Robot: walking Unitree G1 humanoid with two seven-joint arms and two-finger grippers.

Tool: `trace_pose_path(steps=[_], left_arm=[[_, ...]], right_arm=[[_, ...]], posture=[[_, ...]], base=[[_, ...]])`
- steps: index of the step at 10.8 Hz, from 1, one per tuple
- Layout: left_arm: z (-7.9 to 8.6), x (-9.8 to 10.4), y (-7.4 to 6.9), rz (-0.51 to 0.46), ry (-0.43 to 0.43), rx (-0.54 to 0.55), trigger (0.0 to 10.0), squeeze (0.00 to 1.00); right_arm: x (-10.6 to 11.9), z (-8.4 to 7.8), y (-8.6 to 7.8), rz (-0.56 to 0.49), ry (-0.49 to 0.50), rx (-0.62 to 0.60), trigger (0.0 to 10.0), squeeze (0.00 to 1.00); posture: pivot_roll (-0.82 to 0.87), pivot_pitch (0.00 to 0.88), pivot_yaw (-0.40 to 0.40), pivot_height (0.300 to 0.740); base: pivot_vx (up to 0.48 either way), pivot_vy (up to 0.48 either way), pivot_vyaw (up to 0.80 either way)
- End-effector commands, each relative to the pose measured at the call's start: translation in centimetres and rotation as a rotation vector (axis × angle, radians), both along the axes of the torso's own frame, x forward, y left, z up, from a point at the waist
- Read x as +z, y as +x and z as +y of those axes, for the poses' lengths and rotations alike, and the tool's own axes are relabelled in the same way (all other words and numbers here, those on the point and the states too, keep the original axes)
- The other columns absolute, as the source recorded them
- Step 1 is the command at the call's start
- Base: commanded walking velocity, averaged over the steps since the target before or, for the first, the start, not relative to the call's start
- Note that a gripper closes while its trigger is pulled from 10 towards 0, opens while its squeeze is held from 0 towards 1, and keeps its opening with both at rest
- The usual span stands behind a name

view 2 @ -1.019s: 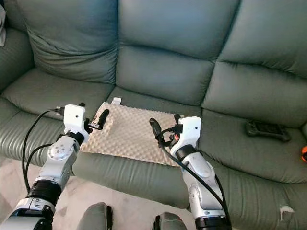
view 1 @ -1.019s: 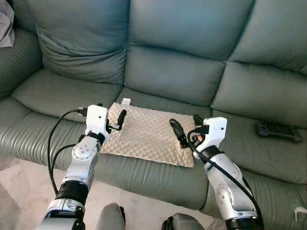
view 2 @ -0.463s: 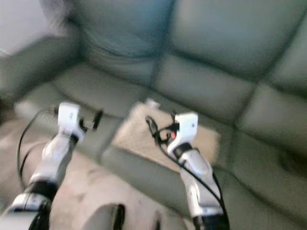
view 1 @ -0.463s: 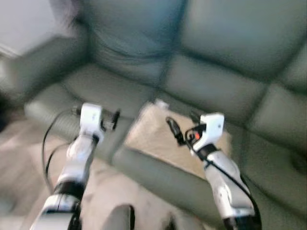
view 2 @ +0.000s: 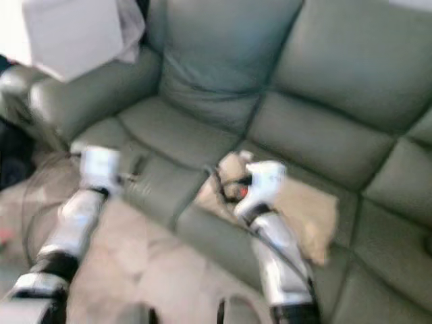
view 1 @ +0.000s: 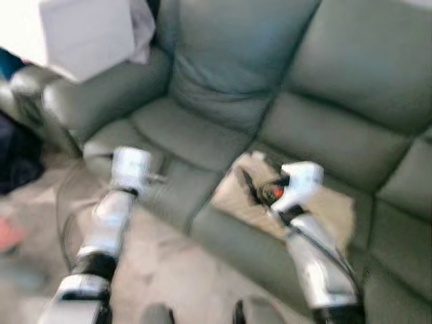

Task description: Move the pillow to the sofa

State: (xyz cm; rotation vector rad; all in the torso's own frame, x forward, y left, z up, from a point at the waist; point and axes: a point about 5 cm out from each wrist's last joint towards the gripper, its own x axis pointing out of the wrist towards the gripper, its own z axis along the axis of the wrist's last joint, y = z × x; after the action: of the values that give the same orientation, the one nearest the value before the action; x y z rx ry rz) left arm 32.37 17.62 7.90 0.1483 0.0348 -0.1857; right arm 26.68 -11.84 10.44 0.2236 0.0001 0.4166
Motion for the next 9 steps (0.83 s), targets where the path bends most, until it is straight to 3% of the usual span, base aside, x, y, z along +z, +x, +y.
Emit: trace_pose_path(steps=[1,9], left_arm=[[-0.64,-0.34,-0.14,0.010,-0.007,-0.013,10.0,0.00],[-0.55,-0.46,0.01,0.009,0.026,0.008,10.0,0.00]], right_arm=[[0.25,-0.72,0.05,-0.016,-0.017,-0.016,10.0,0.00],[0.52,-0.16,-0.23,-0.041,-0.026,0.014,10.0,0.00]], posture=[[-0.12,0.085,-0.031,0.740],[-0.12,0.103,-0.016,0.740]], base=[[0.000,0.480,0.79],[0.000,0.480,0.79]])
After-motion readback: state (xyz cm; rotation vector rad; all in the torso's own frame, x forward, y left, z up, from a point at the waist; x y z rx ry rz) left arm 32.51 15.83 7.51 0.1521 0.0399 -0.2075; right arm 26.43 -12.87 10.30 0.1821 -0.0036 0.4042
